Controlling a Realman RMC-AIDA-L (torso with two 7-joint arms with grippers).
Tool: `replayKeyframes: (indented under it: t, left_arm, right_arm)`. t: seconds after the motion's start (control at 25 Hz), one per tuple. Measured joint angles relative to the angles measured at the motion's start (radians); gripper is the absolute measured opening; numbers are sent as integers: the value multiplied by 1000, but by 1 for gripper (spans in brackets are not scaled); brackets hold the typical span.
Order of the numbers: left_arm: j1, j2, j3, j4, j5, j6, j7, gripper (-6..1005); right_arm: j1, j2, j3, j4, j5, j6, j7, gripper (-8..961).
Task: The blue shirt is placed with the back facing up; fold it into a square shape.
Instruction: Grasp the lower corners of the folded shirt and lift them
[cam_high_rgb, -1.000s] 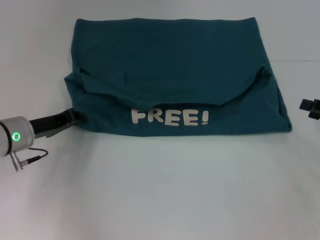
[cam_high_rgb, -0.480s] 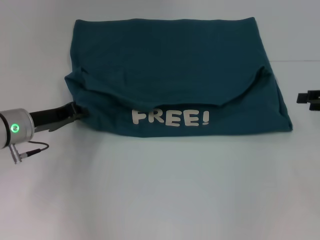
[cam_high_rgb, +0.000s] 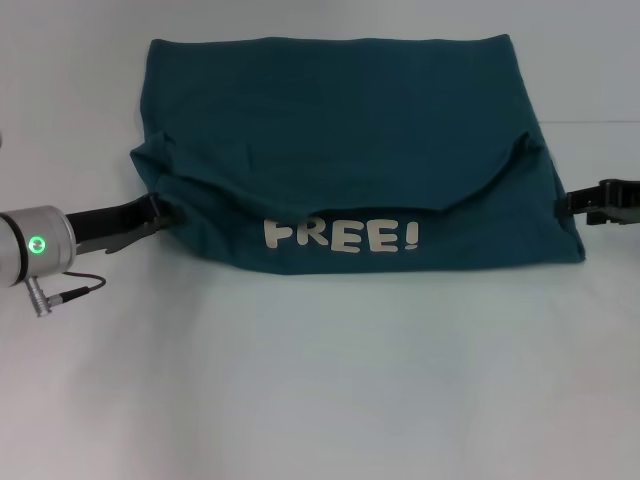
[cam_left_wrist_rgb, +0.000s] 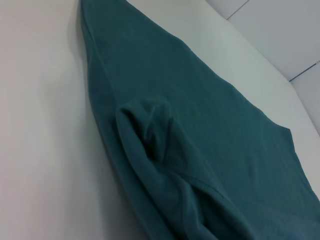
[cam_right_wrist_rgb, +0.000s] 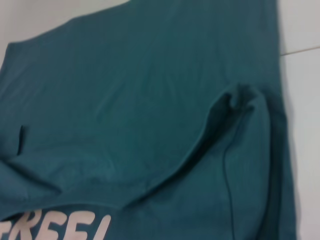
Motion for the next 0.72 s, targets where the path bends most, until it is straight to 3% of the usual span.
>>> replayKeyframes:
  t: [0.16, 0.72]
  left_arm:
    - [-1, 0, 0, 0, -2, -3, 0, 3]
    - [-1, -5, 0, 1, -5, -10, 0, 3]
  right_arm:
    - [3, 17, -51, 10, -12, 38, 13, 571]
    - [11, 42, -143, 40, -20, 144, 12, 566]
